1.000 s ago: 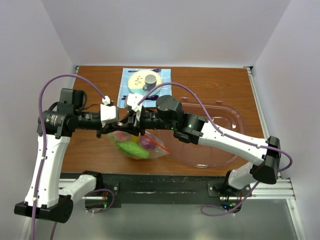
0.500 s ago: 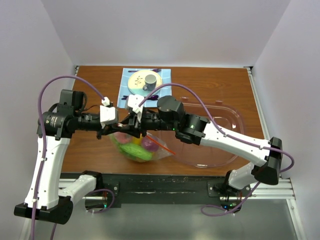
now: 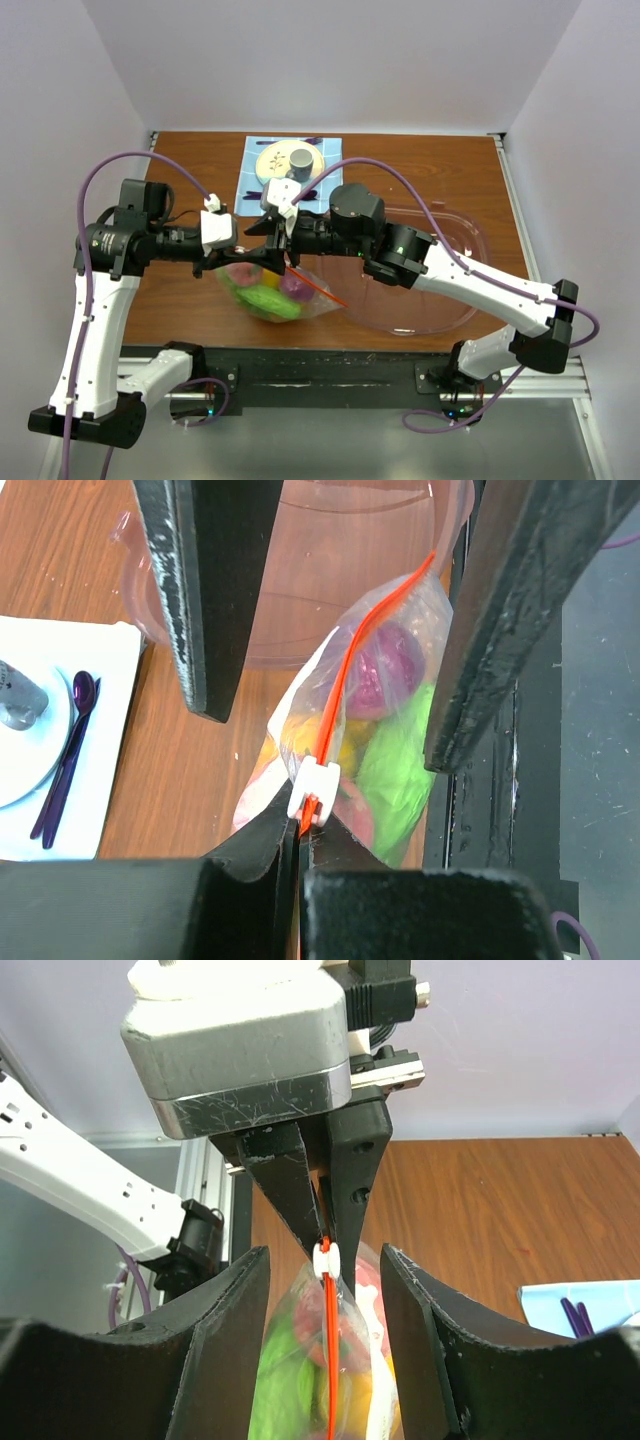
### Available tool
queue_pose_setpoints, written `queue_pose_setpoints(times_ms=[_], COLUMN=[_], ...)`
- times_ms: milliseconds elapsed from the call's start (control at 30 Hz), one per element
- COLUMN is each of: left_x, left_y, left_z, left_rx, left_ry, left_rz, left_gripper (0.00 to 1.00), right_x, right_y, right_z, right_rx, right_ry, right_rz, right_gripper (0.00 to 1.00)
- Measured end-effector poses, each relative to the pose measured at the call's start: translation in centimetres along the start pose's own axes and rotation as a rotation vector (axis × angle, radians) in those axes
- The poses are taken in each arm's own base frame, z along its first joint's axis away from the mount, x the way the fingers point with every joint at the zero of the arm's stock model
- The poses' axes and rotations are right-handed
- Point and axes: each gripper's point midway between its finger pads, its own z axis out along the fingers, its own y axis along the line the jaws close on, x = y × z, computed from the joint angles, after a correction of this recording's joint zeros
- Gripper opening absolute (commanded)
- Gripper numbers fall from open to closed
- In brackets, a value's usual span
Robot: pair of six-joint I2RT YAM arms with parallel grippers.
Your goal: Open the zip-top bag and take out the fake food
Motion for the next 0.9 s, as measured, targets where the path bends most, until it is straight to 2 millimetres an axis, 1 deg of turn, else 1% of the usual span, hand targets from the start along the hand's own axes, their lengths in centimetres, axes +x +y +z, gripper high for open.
queue_pose_setpoints(times_ms=[233,367,467,500,567,633,700,767,900], left_x=[0.0,-0.1,-0.1,-0.2,-0.2,-0.2,-0.2,-0.2,-0.3], left_y=[0.0,-0.1,-0.1,-0.1,-0.1,-0.1,-0.2,-0.2,-0.3], left_z=[0.0,0.0,0.0,0.0,0.0,0.0,0.0,-0.1,-0.1], left_rx=[0.000,0.002,0.005,0.006,0.007,0.005,0.003,0.000,-0.003], left_ry=[0.000,-0.004,-0.007,-0.008,-0.010,-0.010,-0.010,-0.009,-0.010], left_rz=[-0.005,-0.007,-0.008,-0.008,-0.008,-0.005,-0.003,-0.001,0.004], left_gripper=[0.01,0.01,0.01,0.01,0.01,0.01,0.01,0.01,0.01], right_x=[0.4,1.5,2.5,2.8,3.2,3.3,3.2,3.2,3.1], right_y=[-0.1,-0.2,-0.3,-0.3,-0.4,-0.4,-0.4,-0.4,-0.4], right_z=[0.2,0.9,1.5,1.7,1.9,2.0,2.0,2.0,2.0], right_rx=[0.001,-0.001,-0.003,-0.003,-0.003,-0.001,-0.002,-0.002,-0.001], right_ry=[0.012,0.034,0.056,0.062,0.073,0.074,0.074,0.073,0.070], right_rz=[0.004,0.012,0.022,0.026,0.030,0.032,0.031,0.030,0.033], right_gripper=[0.50,0.47,0.42,0.37,0.33,0.31,0.33,0.41,0.49])
